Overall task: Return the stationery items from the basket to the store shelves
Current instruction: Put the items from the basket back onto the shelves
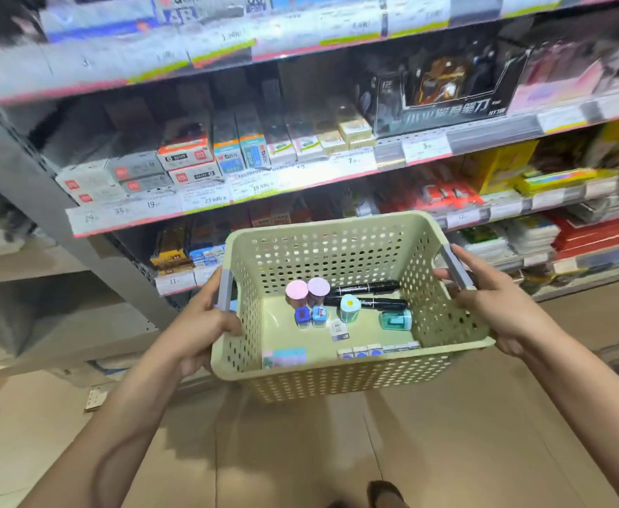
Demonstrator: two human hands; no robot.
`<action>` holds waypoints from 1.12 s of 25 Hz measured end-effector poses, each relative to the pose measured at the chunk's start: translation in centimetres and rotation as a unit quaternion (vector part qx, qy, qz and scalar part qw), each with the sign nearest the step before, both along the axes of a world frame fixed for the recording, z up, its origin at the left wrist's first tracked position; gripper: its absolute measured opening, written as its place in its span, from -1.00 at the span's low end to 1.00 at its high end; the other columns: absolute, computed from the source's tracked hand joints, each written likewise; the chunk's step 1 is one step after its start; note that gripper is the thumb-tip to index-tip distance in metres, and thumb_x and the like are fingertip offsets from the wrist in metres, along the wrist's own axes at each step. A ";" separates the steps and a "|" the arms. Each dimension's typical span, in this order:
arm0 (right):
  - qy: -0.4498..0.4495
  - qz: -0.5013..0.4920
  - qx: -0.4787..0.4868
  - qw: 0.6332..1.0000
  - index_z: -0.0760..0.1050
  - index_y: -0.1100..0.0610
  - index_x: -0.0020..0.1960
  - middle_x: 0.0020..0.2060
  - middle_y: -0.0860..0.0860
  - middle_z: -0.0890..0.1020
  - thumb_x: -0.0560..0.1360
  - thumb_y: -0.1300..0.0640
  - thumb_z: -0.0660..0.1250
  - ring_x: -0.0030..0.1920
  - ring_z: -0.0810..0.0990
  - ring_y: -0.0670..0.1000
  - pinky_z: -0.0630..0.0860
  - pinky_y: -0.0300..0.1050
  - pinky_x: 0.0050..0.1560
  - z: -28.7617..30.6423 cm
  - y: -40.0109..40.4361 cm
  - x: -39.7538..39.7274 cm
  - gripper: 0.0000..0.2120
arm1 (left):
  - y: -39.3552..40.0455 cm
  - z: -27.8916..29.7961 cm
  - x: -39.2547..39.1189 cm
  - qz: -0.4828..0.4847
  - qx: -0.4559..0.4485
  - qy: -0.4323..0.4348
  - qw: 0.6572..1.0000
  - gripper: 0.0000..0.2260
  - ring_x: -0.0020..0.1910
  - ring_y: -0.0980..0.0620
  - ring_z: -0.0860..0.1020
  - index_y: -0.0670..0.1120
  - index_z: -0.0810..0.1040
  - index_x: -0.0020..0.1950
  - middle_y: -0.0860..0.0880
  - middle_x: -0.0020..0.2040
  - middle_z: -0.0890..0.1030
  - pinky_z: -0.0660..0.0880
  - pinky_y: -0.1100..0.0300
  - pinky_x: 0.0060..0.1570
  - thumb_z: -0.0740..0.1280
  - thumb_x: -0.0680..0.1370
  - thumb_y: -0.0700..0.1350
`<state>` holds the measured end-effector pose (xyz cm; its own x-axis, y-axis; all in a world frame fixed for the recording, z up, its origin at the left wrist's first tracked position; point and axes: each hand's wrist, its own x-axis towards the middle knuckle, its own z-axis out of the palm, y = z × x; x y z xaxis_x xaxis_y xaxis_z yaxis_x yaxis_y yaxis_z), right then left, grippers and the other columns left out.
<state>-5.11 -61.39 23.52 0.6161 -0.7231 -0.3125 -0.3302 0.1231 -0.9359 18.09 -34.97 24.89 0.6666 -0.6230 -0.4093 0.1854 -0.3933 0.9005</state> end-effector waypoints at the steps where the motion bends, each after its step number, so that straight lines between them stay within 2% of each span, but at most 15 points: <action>1: 0.002 -0.004 -0.001 1.000 0.24 -0.04 0.45 0.12 0.02 0.57 0.45 0.56 0.08 -0.06 0.49 0.00 0.37 -0.09 -0.25 0.9 -0.1 -0.3 -0.28 | -0.1 0.9 -0.1 -0.004 -0.003 0.007 1.000 -0.27 -0.05 -0.27 0.59 0.29 0.48 0.16 -0.17 0.05 0.61 0.50 -0.29 -0.01 0.23 0.23 -0.44; 4: 0.004 -0.013 -0.012 1.000 0.24 -0.06 0.46 0.18 0.03 0.58 0.43 0.55 0.09 -0.02 0.48 0.05 0.33 -0.03 -0.16 3.7 -0.4 -1.3 -0.26 | -0.8 3.5 -0.1 -0.007 -0.010 0.017 1.000 -0.26 0.07 -0.36 0.55 0.30 0.48 0.15 -0.22 0.12 0.60 0.47 -0.35 0.03 0.25 0.16 -0.39; 6: -0.002 -0.021 -0.010 1.000 0.23 -0.05 0.46 0.19 0.03 0.57 0.43 0.56 0.09 -0.05 0.49 0.05 0.34 -0.06 -0.23 5.1 -0.8 -2.1 -0.26 | -1.6 5.0 -0.3 -0.023 -0.014 0.017 0.999 -0.27 0.07 -0.39 0.54 0.29 0.49 0.15 -0.27 0.11 0.58 0.47 -0.37 0.00 0.24 0.15 -0.39; 10: -0.009 -0.029 -0.016 0.999 0.22 -0.04 0.46 0.18 0.03 0.55 0.43 0.56 0.09 -0.09 0.49 0.03 0.32 -0.09 -0.29 6.8 -1.9 -3.5 -0.26 | -3.5 7.1 -0.9 -0.049 -0.022 -0.011 0.998 -0.23 0.03 -0.34 0.55 0.28 0.47 0.20 -0.27 0.11 0.57 0.51 -0.21 -0.02 0.25 0.16 -0.41; 12: -0.014 -0.030 -0.022 0.999 0.21 -0.03 0.47 0.19 0.04 0.55 0.43 0.55 0.09 -0.04 0.47 0.06 0.33 -0.08 -0.26 7.2 -2.9 -4.3 -0.26 | -4.7 7.8 -1.3 -0.056 -0.031 -0.017 0.998 -0.24 0.03 -0.31 0.55 0.26 0.48 0.21 -0.22 0.13 0.57 0.50 -0.25 0.02 0.24 0.19 -0.44; 14: -0.017 -0.035 -0.025 0.999 0.20 -0.02 0.48 0.19 0.05 0.55 0.44 0.55 0.10 0.03 0.50 0.06 0.37 -0.09 -0.22 7.8 -4.2 -5.1 -0.26 | -6.1 8.5 -2.1 -0.071 -0.029 -0.034 0.997 -0.25 0.10 -0.37 0.52 0.28 0.49 0.18 -0.17 0.16 0.56 0.46 -0.35 0.05 0.23 0.21 -0.45; 18: -0.014 -0.029 -0.039 0.999 0.18 0.00 0.49 0.20 0.04 0.55 0.44 0.55 0.10 0.20 0.51 0.15 0.41 -0.03 -0.12 8.9 -7.6 -7.2 -0.27 | -9.5 10.1 -4.6 -0.067 -0.027 -0.032 0.997 -0.26 0.13 -0.39 0.50 0.28 0.54 0.05 -0.22 0.14 0.56 0.45 -0.34 0.05 0.12 0.33 -0.57; 20: -0.005 -0.020 -0.049 0.999 0.18 -0.01 0.49 0.17 0.02 0.55 0.45 0.53 0.11 0.16 0.52 0.18 0.38 -0.03 -0.11 9.8 -9.6 -8.7 -0.27 | -11.6 10.9 -6.4 -0.065 -0.032 -0.019 0.997 -0.27 0.13 -0.40 0.50 0.25 0.55 0.04 -0.26 0.14 0.56 0.44 -0.34 0.05 0.10 0.34 -0.58; 23: 0.009 -0.021 -0.070 0.997 0.18 -0.03 0.48 0.14 -0.01 0.56 0.45 0.51 0.12 0.01 0.53 0.17 0.36 -0.09 -0.25 11.1 -12.9 -11.3 -0.28 | -15.2 11.7 -8.8 -0.071 -0.033 -0.033 0.996 -0.31 0.06 -0.35 0.54 0.20 0.56 0.06 -0.26 0.10 0.57 0.44 -0.34 0.06 0.11 0.33 -0.57; 26: 0.020 -0.014 -0.089 0.996 0.16 -0.04 0.49 0.17 -0.02 0.56 0.46 0.49 0.13 -0.02 0.51 0.03 0.46 0.00 -0.13 12.3 -16.2 -13.5 -0.29 | -18.5 12.2 -11.2 -0.072 -0.049 -0.028 0.996 -0.34 -0.02 -0.24 0.53 0.20 0.58 -0.01 -0.23 0.01 0.57 0.43 -0.29 0.08 0.10 0.35 -0.56; 28: 0.030 -0.001 -0.102 0.994 0.15 -0.04 0.50 0.18 -0.03 0.56 0.46 0.47 0.14 0.02 0.51 0.02 0.43 -0.06 -0.17 13.2 -18.2 -15.0 -0.29 | -20.6 12.4 -12.7 -0.071 -0.054 -0.019 0.996 -0.35 -0.06 -0.23 0.53 0.19 0.59 -0.03 -0.24 -0.02 0.58 0.47 -0.23 0.02 0.10 0.36 -0.56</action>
